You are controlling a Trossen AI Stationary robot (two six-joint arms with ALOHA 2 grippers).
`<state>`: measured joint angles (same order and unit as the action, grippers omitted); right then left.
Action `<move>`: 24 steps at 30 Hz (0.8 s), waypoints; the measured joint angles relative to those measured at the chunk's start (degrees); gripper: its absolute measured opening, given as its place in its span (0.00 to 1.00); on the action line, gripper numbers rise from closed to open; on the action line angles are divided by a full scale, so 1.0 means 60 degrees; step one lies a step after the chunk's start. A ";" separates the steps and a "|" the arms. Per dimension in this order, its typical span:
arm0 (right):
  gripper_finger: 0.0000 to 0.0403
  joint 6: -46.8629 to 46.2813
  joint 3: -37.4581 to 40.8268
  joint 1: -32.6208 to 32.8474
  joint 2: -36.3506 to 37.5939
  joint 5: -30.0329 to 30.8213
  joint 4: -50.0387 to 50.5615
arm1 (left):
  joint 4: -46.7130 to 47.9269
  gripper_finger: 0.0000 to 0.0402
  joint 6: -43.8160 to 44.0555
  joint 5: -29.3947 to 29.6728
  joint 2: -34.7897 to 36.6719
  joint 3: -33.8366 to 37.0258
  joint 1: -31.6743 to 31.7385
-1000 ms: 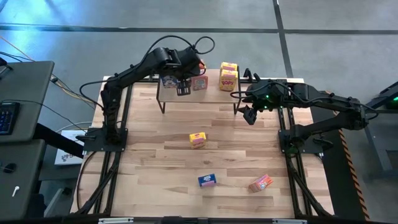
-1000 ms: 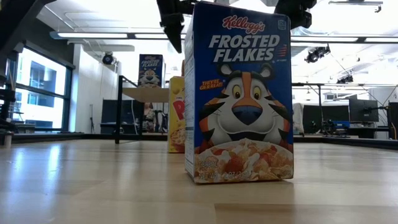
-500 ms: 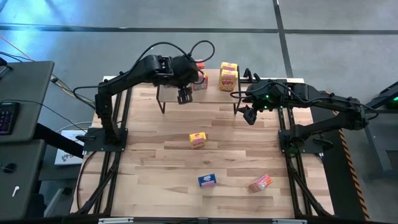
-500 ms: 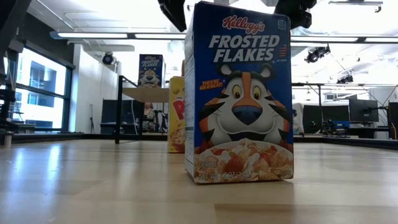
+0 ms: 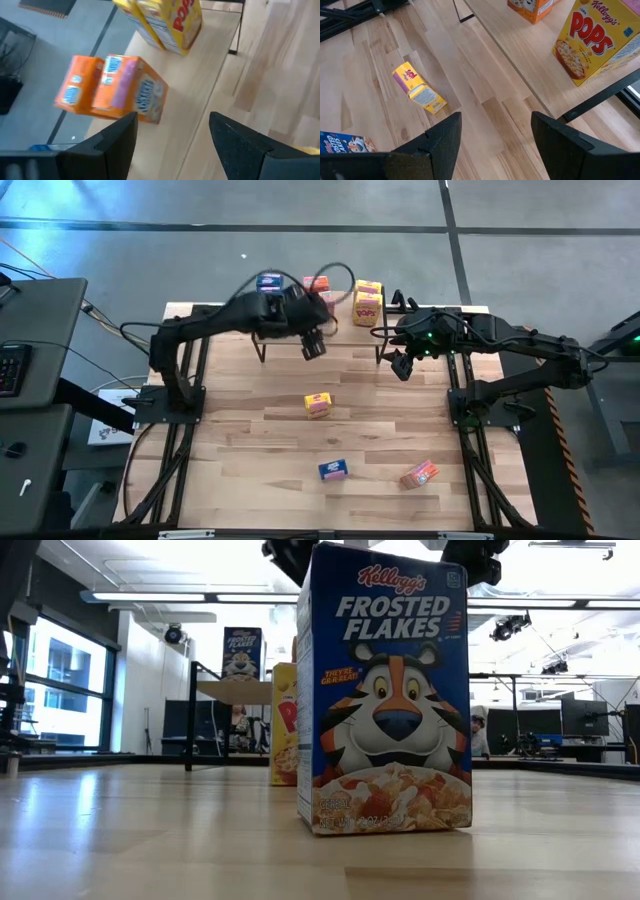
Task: Stack cereal on shelf
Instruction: Put the left orange cereal box on the shelf aligned with the other orange cereal box
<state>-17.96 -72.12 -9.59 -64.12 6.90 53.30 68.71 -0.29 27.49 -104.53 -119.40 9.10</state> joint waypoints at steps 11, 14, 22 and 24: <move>0.58 0.0000 0.0000 0.0001 0.0000 0.0000 0.0000 | -0.2347 0.59 0.1683 0.2938 -0.0009 0.2815 -0.1085; 0.58 0.0000 0.0000 0.0001 0.0000 0.0000 0.0000 | -0.3341 0.59 0.2100 0.3729 -0.0011 0.3540 -0.1258; 0.58 0.0000 0.0000 -0.0003 0.0000 0.0000 0.0000 | -0.6399 0.59 0.2482 0.4212 -0.0015 0.5239 -0.1299; 0.58 0.0000 0.0000 -0.0002 0.0000 0.0000 0.0000 | -0.7469 0.59 0.2187 0.4178 -0.0015 0.5639 -0.1270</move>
<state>-17.96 -72.12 -9.61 -64.12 6.90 53.30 23.90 12.83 52.56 -104.62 -85.57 1.48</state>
